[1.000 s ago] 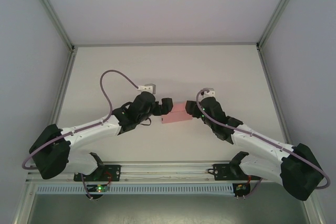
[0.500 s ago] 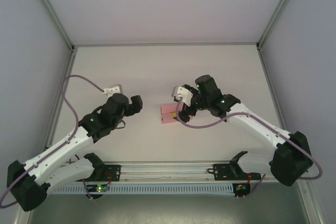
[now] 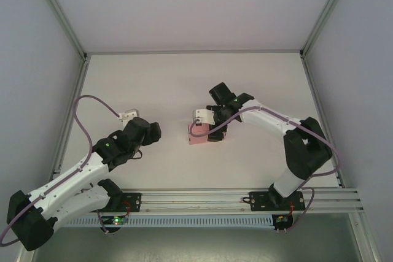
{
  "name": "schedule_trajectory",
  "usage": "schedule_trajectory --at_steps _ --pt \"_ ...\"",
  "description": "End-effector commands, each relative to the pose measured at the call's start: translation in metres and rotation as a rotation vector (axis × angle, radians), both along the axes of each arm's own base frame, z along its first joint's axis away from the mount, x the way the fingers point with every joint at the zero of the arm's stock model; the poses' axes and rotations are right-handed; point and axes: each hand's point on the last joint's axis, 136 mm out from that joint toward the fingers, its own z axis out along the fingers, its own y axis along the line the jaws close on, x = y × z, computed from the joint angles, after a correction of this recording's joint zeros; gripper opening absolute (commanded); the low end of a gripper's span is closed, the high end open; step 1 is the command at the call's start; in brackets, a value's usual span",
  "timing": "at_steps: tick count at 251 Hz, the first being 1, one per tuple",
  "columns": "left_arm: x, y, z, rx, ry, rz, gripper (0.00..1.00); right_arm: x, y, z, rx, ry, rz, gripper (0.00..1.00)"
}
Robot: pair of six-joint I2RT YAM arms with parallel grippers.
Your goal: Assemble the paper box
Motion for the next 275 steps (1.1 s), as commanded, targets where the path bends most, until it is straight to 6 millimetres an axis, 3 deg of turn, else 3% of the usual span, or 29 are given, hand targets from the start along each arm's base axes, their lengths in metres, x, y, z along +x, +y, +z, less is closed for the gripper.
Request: schedule_trajectory --at_steps 1,21,29,69,98,107,115,128,142,170,203,243,275 --pt "0.0 0.005 -0.001 0.012 0.011 0.023 1.0 -0.007 -0.004 -0.007 -0.08 0.042 0.03 0.69" --pt "0.0 0.005 0.002 0.007 0.005 0.016 1.0 0.001 -0.002 -0.005 -0.1 0.008 0.005 0.43" --pt "-0.001 0.006 0.003 0.009 0.005 0.02 1.0 0.004 0.0 -0.003 -0.107 -0.024 0.001 0.37" --pt "-0.004 0.012 0.003 -0.002 -0.007 0.048 1.0 0.022 0.022 0.026 -0.04 -0.277 -0.001 0.38" --pt "-0.005 0.015 0.005 -0.009 -0.018 0.065 1.0 0.047 0.034 0.047 -0.028 -0.627 -0.032 0.4" --pt "-0.006 0.016 0.005 -0.011 -0.021 0.069 1.0 0.053 0.037 0.052 -0.014 -0.721 -0.034 0.36" --pt "-0.005 0.016 0.006 -0.014 -0.024 0.076 1.0 0.055 0.04 0.052 0.004 -0.769 -0.026 0.36" --pt "-0.005 0.017 0.007 -0.017 -0.026 0.082 1.0 0.057 0.042 0.048 0.022 -0.8 -0.024 0.46" --pt "-0.004 0.015 0.009 -0.016 -0.026 0.076 1.0 0.06 0.043 0.04 0.021 -0.814 -0.046 0.38" --pt "-0.001 0.017 0.008 0.0 -0.024 0.086 1.0 0.057 0.044 0.021 -0.01 -0.855 -0.061 0.38" --pt "0.001 0.014 0.006 0.019 -0.006 0.083 1.0 0.04 0.044 0.001 -0.054 -0.854 -0.023 0.55" --pt "0.008 0.006 0.008 0.02 -0.011 0.049 1.0 -0.005 0.052 0.005 0.055 -0.609 0.026 0.97" --pt "0.016 0.0 0.013 0.014 -0.035 0.028 1.0 -0.042 0.056 0.011 0.131 -0.423 0.106 0.98"
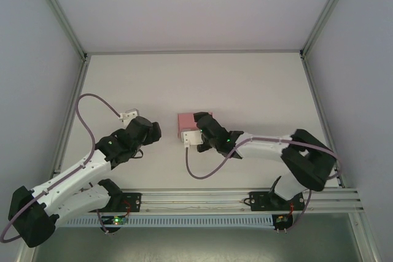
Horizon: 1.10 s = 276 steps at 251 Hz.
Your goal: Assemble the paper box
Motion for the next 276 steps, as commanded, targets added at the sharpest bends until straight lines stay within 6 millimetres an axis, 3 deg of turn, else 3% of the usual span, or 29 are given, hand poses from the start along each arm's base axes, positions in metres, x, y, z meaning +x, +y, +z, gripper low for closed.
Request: schedule_trajectory --at_steps 1,27,47,68,85,109,132,152,167,197,224,241,254,276 --pt "0.014 -0.002 0.019 0.002 -0.061 -0.004 1.0 -0.038 0.008 0.013 0.081 0.211 0.079 0.98" --pt "0.019 0.004 0.025 0.06 -0.082 0.005 1.0 -0.057 0.004 0.022 0.105 0.33 0.121 0.98" --pt "0.028 0.007 0.032 0.113 -0.124 -0.005 1.0 -0.032 -0.001 0.043 0.241 0.281 0.002 0.98" --pt "0.042 0.022 0.038 0.174 -0.179 0.035 1.0 0.009 -0.023 0.075 0.474 0.238 -0.203 0.98" --pt "0.052 0.04 0.044 0.248 -0.216 0.083 1.0 0.049 -0.062 0.106 0.724 0.206 -0.415 0.98" --pt "0.07 0.066 0.057 0.37 -0.293 0.113 1.0 0.086 -0.142 0.127 1.002 0.078 -0.67 0.98" --pt "0.084 0.09 0.059 0.406 -0.333 0.127 1.0 0.093 -0.209 0.126 1.176 -0.016 -0.823 0.98" --pt "0.094 0.108 0.062 0.471 -0.395 0.146 1.0 0.09 -0.239 0.114 1.205 -0.037 -0.893 0.98" --pt "0.103 0.116 0.059 0.532 -0.459 0.135 1.0 0.088 -0.25 0.103 1.173 -0.06 -0.915 0.98" --pt "0.112 0.128 0.031 0.513 -0.43 0.124 1.0 0.083 -0.261 0.086 1.165 -0.154 -0.888 0.98" --pt "0.122 0.127 0.012 0.462 -0.432 0.096 1.0 0.08 -0.264 0.062 1.168 -0.068 -0.89 0.98" --pt "0.125 0.127 0.006 0.479 -0.477 0.089 1.0 0.077 -0.258 0.064 1.192 -0.088 -0.828 0.98" --pt "0.125 0.126 -0.001 0.485 -0.498 0.077 1.0 0.078 -0.252 0.055 1.175 -0.067 -0.796 0.98" --pt "0.129 0.119 -0.008 0.449 -0.505 0.036 1.0 0.076 -0.26 0.056 1.223 -0.105 -0.815 0.98"
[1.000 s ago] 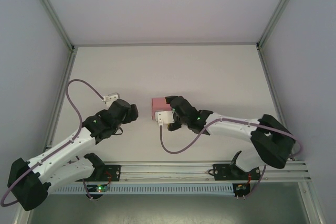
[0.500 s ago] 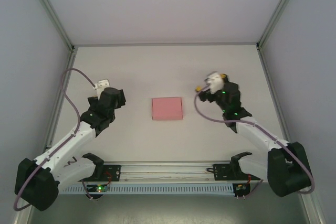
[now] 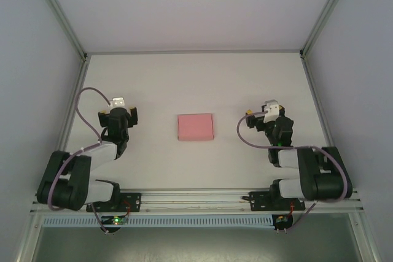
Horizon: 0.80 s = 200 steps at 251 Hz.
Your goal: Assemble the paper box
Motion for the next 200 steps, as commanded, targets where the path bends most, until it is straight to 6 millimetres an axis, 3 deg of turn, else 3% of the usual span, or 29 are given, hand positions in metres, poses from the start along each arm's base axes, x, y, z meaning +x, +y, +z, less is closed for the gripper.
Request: schedule_trajectory --at_steps 1,33,47,64,73,88,200 --pt "0.017 -0.008 0.029 -0.017 -0.169 -0.071 1.0 -0.001 0.005 0.035 0.049 -0.176 0.033 0.98" --pt "0.03 -0.01 0.004 -0.034 -0.189 -0.1 1.0 0.001 -0.004 0.025 0.052 -0.144 -0.014 0.98" --pt "0.034 -0.012 0.002 -0.029 -0.169 -0.105 1.0 0.015 0.006 0.024 0.065 -0.155 0.037 0.98" --pt "0.037 -0.008 -0.002 -0.06 -0.122 -0.095 1.0 0.028 -0.013 0.007 0.097 0.003 -0.033 0.98" --pt "0.04 -0.005 0.0 -0.06 -0.153 -0.089 1.0 0.043 -0.021 0.009 0.093 0.036 -0.085 0.98" --pt "0.038 -0.003 -0.004 -0.08 -0.098 -0.079 1.0 0.041 -0.024 0.013 0.104 -0.03 -0.117 0.98" --pt "0.038 -0.002 -0.004 -0.086 -0.111 -0.082 0.99 0.042 -0.025 0.01 0.082 0.001 -0.137 0.98"
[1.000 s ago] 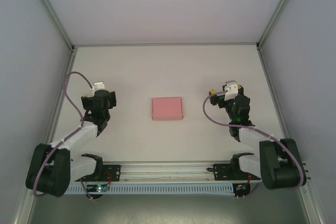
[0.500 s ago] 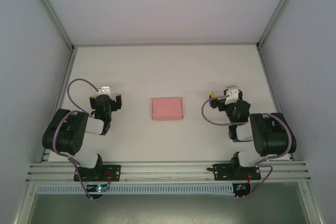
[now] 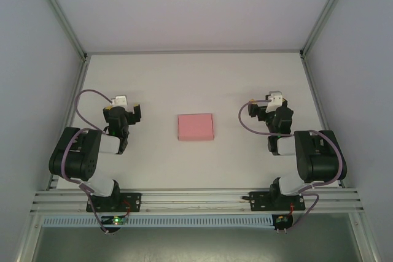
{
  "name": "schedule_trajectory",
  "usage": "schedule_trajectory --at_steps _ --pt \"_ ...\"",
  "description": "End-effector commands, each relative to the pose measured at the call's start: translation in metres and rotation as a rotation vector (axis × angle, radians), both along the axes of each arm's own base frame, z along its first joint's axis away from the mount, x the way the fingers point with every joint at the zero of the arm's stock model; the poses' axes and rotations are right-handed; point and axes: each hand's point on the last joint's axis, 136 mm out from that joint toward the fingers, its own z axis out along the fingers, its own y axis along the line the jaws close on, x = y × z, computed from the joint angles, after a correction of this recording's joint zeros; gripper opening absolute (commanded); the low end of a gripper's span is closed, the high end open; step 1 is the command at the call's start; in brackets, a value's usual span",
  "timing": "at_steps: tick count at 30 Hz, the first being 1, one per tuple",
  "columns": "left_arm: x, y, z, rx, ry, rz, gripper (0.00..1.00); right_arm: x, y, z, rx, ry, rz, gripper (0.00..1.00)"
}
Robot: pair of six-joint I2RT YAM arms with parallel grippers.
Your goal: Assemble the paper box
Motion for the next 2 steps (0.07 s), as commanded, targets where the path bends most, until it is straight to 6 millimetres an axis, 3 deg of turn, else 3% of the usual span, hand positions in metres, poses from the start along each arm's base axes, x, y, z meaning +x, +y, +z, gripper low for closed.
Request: schedule_trajectory --at_steps 1,2 --pt "0.0052 0.0051 0.0146 -0.017 -0.051 0.019 1.0 0.002 -0.003 0.0049 0.019 -0.009 -0.029 0.99" --pt "0.005 0.0044 0.0145 -0.017 -0.049 0.017 1.0 0.0024 -0.0036 0.0056 0.02 -0.011 -0.033 0.98"
